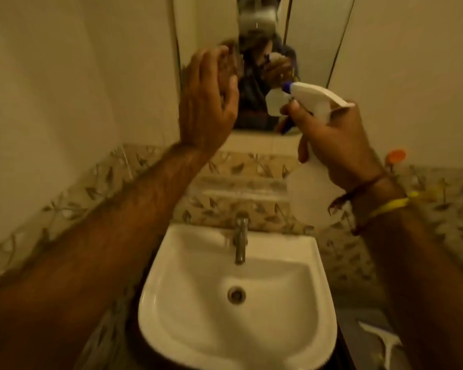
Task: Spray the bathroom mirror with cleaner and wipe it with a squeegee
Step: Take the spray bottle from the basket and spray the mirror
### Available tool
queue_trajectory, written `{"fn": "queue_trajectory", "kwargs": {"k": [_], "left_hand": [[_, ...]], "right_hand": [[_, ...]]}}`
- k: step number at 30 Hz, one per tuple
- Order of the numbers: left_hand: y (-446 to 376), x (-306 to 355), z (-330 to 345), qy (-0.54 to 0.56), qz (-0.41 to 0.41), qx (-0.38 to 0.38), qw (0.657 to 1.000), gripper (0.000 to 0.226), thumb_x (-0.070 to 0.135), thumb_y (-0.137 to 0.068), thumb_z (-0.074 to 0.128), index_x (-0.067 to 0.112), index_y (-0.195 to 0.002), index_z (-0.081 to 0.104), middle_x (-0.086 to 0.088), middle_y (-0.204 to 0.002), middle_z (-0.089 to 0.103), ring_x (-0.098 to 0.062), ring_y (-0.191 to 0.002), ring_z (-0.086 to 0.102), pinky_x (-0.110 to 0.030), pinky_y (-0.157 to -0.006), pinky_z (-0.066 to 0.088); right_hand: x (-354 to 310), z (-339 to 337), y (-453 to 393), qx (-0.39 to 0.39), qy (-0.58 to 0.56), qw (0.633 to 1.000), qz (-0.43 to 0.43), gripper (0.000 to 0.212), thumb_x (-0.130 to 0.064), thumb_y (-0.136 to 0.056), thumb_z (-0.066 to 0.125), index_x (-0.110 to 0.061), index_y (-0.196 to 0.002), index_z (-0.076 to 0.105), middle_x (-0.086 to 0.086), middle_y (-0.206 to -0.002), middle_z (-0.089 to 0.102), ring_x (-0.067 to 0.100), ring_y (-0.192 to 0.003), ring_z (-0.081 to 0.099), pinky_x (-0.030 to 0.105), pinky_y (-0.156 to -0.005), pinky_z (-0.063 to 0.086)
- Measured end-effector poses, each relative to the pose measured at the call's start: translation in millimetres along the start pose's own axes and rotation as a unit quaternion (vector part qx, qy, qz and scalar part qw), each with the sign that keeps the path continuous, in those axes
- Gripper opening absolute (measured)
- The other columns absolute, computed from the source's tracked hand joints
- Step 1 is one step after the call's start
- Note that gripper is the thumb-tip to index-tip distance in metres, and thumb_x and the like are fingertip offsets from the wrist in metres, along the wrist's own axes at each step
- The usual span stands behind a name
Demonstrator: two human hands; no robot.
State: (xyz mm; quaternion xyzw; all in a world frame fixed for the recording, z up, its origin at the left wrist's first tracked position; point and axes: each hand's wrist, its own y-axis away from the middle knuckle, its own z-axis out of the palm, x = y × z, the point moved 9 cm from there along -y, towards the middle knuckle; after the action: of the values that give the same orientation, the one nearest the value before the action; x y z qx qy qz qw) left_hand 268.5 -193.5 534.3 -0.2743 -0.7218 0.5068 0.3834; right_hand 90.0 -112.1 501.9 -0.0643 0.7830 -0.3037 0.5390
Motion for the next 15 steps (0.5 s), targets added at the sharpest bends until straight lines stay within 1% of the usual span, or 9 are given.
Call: {"fn": "queue_trajectory", "kwargs": {"k": [2, 3, 4, 5, 6, 8, 10, 12, 15], "left_hand": [[-58, -15, -8, -0.03, -0.028, 0.001, 0.999, 0.046, 0.03, -0.096, 0.051, 0.007, -0.136, 0.048, -0.009, -0.139, 0.049, -0.019, -0.127, 0.048, -0.007, -0.098, 0.032], [-83, -20, -11, -0.038, -0.038, 0.003, 0.999, 0.048, 0.032, -0.096, 0.051, 0.01, -0.138, 0.046, -0.007, -0.142, 0.046, -0.018, -0.128, 0.046, -0.007, -0.096, 0.032], [-106, -25, -15, -0.04, -0.051, 0.004, 0.998, 0.05, 0.035, -0.096, 0.051, 0.013, -0.14, 0.043, -0.005, -0.144, 0.043, -0.017, -0.129, 0.045, -0.01, -0.094, 0.033], [-127, -30, -18, -0.038, -0.067, 0.002, 0.997, 0.052, 0.036, -0.096, 0.051, 0.015, -0.142, 0.041, -0.004, -0.146, 0.041, -0.017, -0.131, 0.044, -0.014, -0.095, 0.035], [-145, -36, -21, -0.035, -0.086, -0.006, 0.996, 0.054, 0.038, -0.096, 0.051, 0.017, -0.144, 0.038, -0.003, -0.148, 0.039, -0.018, -0.132, 0.042, -0.02, -0.097, 0.036], [-174, -49, -24, -0.032, -0.12, -0.022, 0.992, 0.056, 0.04, -0.096, 0.051, 0.018, -0.145, 0.035, -0.004, -0.149, 0.038, -0.022, -0.133, 0.041, -0.03, -0.099, 0.038], [-193, -61, -26, -0.037, -0.134, -0.039, 0.989, 0.055, 0.041, -0.097, 0.051, 0.016, -0.143, 0.037, -0.007, -0.147, 0.04, -0.026, -0.131, 0.043, -0.033, -0.095, 0.039], [-202, -73, -25, -0.042, -0.139, -0.071, 0.987, 0.057, 0.04, -0.097, 0.051, 0.013, -0.144, 0.035, -0.011, -0.148, 0.04, -0.029, -0.132, 0.043, -0.036, -0.096, 0.039], [-201, -99, -14, -0.045, -0.154, -0.153, 0.975, 0.074, 0.043, -0.098, 0.05, 0.013, -0.155, 0.015, -0.011, -0.161, 0.017, -0.029, -0.146, 0.024, -0.041, -0.115, 0.029]], "right_hand": [[-43, 12, -38, -0.007, -0.015, 0.999, -0.031, 0.04, -0.025, -0.095, 0.059, -0.011, -0.133, 0.054, 0.014, -0.105, 0.069, 0.014, -0.072, 0.069, 0.021, -0.051, 0.051], [-63, 17, -54, -0.012, -0.017, 0.999, -0.042, 0.043, -0.027, -0.095, 0.059, -0.011, -0.134, 0.052, 0.016, -0.11, 0.067, 0.019, -0.083, 0.07, 0.021, -0.054, 0.053], [-82, 21, -69, -0.02, -0.018, 0.998, -0.052, 0.045, -0.029, -0.095, 0.058, -0.011, -0.136, 0.049, 0.017, -0.114, 0.065, 0.023, -0.089, 0.07, 0.025, -0.056, 0.056], [-98, 26, -83, -0.029, -0.018, 0.998, -0.06, 0.048, -0.03, -0.096, 0.057, -0.011, -0.138, 0.046, 0.018, -0.115, 0.063, 0.023, -0.089, 0.07, 0.027, -0.057, 0.057], [-113, 29, -94, -0.036, -0.015, 0.997, -0.067, 0.049, -0.031, -0.096, 0.056, -0.01, -0.139, 0.045, 0.018, -0.113, 0.064, 0.019, -0.082, 0.071, 0.027, -0.055, 0.057], [-137, 33, -111, -0.034, -0.004, 0.996, -0.083, 0.048, -0.031, -0.097, 0.055, -0.01, -0.138, 0.045, 0.015, -0.105, 0.067, 0.008, -0.065, 0.068, 0.021, -0.049, 0.053], [-152, 31, -124, -0.014, 0.012, 0.995, -0.099, 0.047, -0.032, -0.096, 0.056, -0.009, -0.136, 0.049, 0.011, -0.098, 0.069, 0.009, -0.067, 0.069, 0.02, -0.05, 0.053], [-163, 21, -133, 0.018, 0.023, 0.993, -0.114, 0.044, -0.034, -0.096, 0.057, -0.01, -0.132, 0.052, 0.009, -0.094, 0.07, 0.011, -0.067, 0.069, 0.022, -0.051, 0.054], [-174, -3, -142, 0.068, 0.016, 0.991, -0.114, 0.039, -0.034, -0.093, 0.061, -0.01, -0.124, 0.057, 0.006, -0.089, 0.069, 0.006, -0.053, 0.065, 0.022, -0.047, 0.053]]}}
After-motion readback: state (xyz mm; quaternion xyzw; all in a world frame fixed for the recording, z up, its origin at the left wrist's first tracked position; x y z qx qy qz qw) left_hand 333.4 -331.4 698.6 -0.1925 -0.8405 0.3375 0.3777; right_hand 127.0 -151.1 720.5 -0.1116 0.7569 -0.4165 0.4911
